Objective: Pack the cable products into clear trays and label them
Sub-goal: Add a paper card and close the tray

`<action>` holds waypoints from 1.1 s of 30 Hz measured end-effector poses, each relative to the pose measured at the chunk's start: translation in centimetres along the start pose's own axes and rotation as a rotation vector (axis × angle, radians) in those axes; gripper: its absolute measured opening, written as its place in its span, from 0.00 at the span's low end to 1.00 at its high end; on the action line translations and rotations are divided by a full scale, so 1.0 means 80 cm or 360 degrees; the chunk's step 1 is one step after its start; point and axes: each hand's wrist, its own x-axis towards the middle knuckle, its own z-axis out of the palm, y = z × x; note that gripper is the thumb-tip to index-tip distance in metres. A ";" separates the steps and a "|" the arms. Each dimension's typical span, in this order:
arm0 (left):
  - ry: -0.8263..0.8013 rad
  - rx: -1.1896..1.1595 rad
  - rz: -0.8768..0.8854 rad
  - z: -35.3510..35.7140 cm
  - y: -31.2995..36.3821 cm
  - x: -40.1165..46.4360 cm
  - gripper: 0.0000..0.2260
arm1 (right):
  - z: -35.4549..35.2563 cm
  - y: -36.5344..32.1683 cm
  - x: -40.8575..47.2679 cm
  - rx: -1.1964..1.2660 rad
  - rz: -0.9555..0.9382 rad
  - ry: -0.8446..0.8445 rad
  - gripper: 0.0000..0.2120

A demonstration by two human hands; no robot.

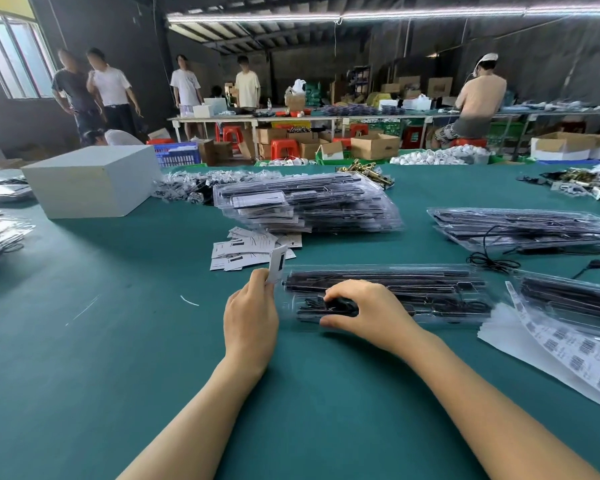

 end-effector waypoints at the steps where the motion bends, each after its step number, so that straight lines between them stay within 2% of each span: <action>1: 0.0001 -0.0004 -0.0005 0.000 0.000 0.000 0.04 | 0.001 0.002 0.000 0.0019 0.0004 0.0018 0.17; 6: 0.0053 -0.0064 -0.0022 -0.001 -0.001 0.000 0.04 | 0.002 0.007 0.004 0.0022 -0.0001 0.0052 0.15; 13: 0.0215 -0.0163 -0.0029 -0.003 0.000 -0.004 0.04 | 0.011 -0.001 -0.002 -0.0495 -0.0407 0.0126 0.12; 15: 0.0232 -0.0186 -0.0002 -0.003 0.003 -0.007 0.04 | 0.014 -0.007 -0.006 -0.0588 -0.0471 0.0278 0.09; 19: 0.0228 -0.0176 0.0017 -0.001 0.006 -0.011 0.06 | 0.022 -0.015 -0.008 -0.0751 -0.0469 0.0483 0.08; 24: 0.0256 -0.0115 0.0074 -0.003 0.002 -0.011 0.05 | 0.025 -0.016 -0.006 -0.0770 -0.0416 0.0425 0.05; 26: 0.0336 -0.0056 0.0248 -0.005 0.002 -0.009 0.07 | 0.021 -0.014 -0.004 -0.0652 -0.0354 0.0349 0.06; 29: 0.0497 0.0064 0.0692 -0.005 0.000 -0.007 0.08 | 0.015 -0.008 0.001 -0.0503 -0.0296 0.0272 0.08; 33: 0.0374 0.0207 0.1104 -0.008 0.008 -0.011 0.07 | 0.007 -0.003 0.015 -0.0358 -0.0085 0.0254 0.08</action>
